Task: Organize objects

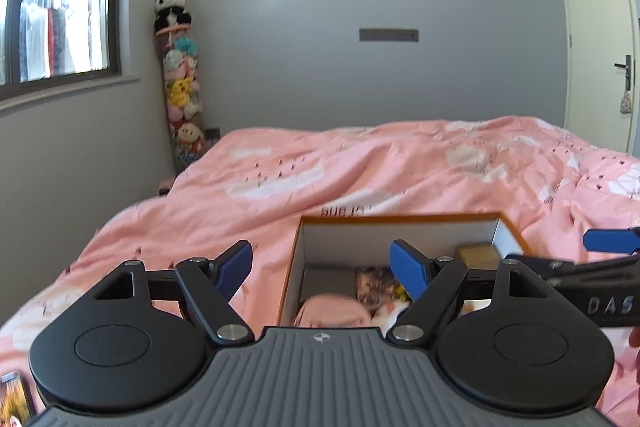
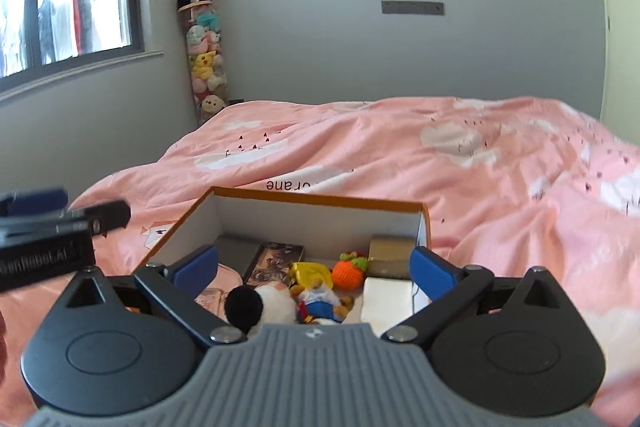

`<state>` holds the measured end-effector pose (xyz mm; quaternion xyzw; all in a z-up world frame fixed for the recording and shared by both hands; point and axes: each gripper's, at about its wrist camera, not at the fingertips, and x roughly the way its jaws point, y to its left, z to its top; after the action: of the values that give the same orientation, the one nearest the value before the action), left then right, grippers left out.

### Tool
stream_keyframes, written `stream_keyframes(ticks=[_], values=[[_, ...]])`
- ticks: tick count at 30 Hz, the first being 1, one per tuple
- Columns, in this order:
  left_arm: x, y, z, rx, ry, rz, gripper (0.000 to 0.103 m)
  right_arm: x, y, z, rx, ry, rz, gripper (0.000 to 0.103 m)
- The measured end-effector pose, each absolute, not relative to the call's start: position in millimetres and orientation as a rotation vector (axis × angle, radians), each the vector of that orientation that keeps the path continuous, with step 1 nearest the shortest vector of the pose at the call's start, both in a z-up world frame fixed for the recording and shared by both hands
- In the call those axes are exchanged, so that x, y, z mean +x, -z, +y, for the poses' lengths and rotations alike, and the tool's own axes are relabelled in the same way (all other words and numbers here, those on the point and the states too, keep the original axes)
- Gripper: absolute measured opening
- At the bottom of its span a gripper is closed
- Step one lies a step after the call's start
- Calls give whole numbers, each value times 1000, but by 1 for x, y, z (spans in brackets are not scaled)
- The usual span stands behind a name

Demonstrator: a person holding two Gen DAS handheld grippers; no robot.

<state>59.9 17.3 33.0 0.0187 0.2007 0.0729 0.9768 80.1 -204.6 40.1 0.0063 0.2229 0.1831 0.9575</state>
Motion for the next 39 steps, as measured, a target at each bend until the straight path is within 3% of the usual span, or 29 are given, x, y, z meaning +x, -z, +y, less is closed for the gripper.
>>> stream_keyframes(ticks=[10,39], values=[[53,-1,26,33,-179,463,91,72,-21,-202,-18,-357,459,102],[47,9,24,-3,-167,546,91,68,-7,-206,-13,-343,504,102]])
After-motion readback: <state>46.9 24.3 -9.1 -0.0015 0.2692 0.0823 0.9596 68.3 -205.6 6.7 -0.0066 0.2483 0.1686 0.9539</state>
